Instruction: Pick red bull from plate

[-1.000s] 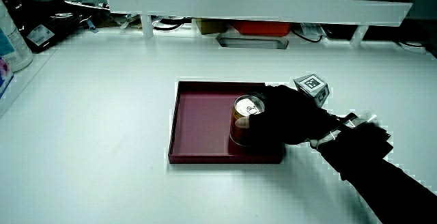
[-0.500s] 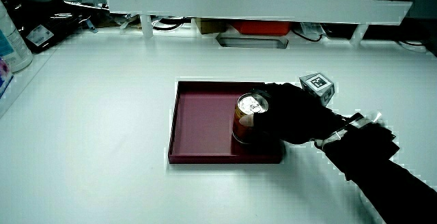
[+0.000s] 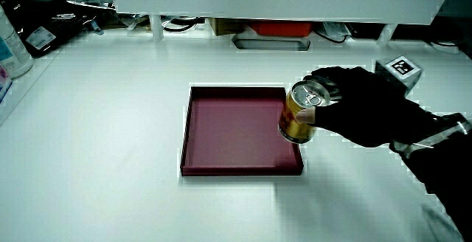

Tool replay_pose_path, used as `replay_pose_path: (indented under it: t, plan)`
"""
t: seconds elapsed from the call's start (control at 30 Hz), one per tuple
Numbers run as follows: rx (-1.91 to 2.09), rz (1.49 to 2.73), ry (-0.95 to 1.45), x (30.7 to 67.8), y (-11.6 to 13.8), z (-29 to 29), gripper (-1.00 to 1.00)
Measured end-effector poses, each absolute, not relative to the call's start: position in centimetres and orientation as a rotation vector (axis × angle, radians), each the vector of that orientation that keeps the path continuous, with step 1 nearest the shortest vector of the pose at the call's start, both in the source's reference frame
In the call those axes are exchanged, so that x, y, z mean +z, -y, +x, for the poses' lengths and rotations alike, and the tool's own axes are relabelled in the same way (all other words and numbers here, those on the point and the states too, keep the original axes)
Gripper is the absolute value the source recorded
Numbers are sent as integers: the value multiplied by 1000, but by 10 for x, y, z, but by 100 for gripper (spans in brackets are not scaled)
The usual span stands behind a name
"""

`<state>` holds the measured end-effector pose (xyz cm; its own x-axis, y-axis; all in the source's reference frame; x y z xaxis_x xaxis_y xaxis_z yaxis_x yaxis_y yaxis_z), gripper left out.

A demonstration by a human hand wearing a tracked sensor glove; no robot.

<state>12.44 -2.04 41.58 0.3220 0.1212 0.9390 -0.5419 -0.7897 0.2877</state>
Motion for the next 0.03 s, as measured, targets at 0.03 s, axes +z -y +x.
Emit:
replay_pose_path:
  t: [0.03]
  plan:
    - [1490, 2009, 322, 407, 18, 128, 100]
